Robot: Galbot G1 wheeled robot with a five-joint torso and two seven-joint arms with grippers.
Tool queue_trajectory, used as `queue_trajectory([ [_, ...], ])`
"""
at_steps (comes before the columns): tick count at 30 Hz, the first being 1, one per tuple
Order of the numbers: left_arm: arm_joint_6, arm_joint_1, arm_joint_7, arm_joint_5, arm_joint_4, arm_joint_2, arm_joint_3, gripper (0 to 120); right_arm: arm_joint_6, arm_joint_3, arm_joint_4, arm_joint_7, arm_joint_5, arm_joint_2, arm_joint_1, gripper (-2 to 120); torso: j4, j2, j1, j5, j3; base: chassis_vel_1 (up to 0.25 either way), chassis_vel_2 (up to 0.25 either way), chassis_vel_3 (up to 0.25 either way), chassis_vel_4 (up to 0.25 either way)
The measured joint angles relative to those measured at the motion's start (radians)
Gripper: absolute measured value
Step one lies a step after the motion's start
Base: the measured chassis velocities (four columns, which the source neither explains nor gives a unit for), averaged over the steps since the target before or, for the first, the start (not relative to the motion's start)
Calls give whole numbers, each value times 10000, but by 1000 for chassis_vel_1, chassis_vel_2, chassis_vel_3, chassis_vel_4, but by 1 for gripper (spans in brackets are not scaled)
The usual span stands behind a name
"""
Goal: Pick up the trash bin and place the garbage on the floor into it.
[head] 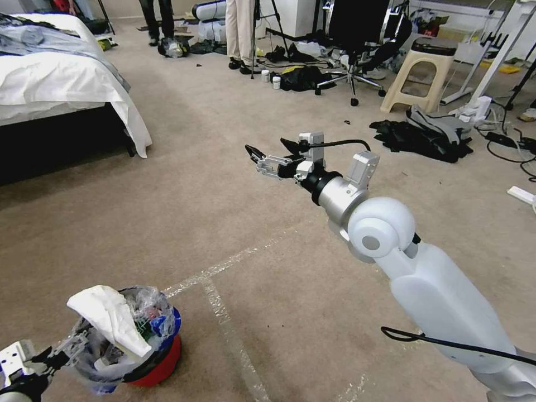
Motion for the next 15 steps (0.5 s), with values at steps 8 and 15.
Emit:
queue_trajectory([
  [8, -420, -105, 30, 212, -456, -40, -196, 94, 463, 178, 3, -3, -125, 38, -301, 100, 0, 0, 0, 2, 0, 0, 0, 0, 0],
  [15, -2840, -202, 946, 1025, -1244, -38, 243, 100, 2958, 1206, -12, -334, -1245, -235, -1668, 100, 2, -1, 0, 3, 0, 0, 0, 0, 0],
])
